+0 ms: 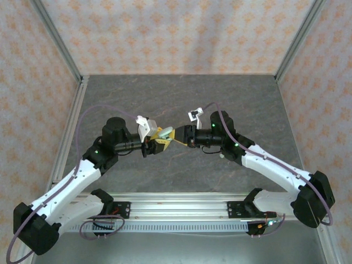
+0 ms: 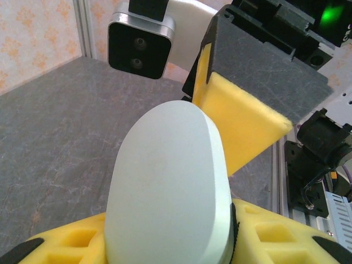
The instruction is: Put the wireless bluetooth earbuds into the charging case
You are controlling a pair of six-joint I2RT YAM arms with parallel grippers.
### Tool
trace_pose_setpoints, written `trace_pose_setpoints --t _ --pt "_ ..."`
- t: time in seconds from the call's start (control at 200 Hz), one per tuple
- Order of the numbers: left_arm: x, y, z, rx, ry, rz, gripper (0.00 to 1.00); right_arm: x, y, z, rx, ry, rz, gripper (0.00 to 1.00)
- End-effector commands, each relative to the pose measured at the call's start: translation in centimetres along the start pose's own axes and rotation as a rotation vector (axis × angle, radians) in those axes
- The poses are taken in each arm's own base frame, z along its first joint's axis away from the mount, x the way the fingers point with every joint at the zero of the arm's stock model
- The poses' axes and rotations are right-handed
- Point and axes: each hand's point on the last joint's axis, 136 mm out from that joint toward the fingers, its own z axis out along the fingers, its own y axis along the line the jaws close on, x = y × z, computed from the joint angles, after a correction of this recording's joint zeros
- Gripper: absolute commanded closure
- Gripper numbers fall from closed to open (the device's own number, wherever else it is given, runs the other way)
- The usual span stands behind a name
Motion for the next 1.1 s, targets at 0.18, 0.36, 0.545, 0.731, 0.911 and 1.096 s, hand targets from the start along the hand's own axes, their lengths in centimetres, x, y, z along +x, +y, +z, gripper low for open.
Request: trace_pose_setpoints --t 0.18,0.36,0.545,0.731,0.911,1.096 --pt "-1.6 -1.3 0.1 0.097 0.006 0.003 0.55 -2.2 1.3 0.6 -0.102 -0.097 0.008 0.51" --pt "-1.8 -1.0 0.1 0.085 0.017 0.011 0.49 -2.7 0.6 0.7 -0.121 -0.146 0.057 0.82" --pt "-1.6 0.2 -0.4 -0.014 -0.002 0.026 0.24 -3.3 0.7 0.5 -0.151 -0.186 0.105 0.96" --pt "-1.7 1.8 -1.4 -0.082 -0.117 -0.032 0.14 -3.9 1.7 -0.2 -0.218 -0.226 0.149 0.99" --pt "-1.8 1.6 -0.9 -0.039 -0.168 -0.066 0.18 -4.3 2.6 -0.7 -0.283 -0.251 0.194 0.99" --pt "-2.7 1.5 -0.9 -0.026 -0.202 -0.055 0.2 -4.2 2.4 -0.7 -0.303 -0.253 0.222 1.0"
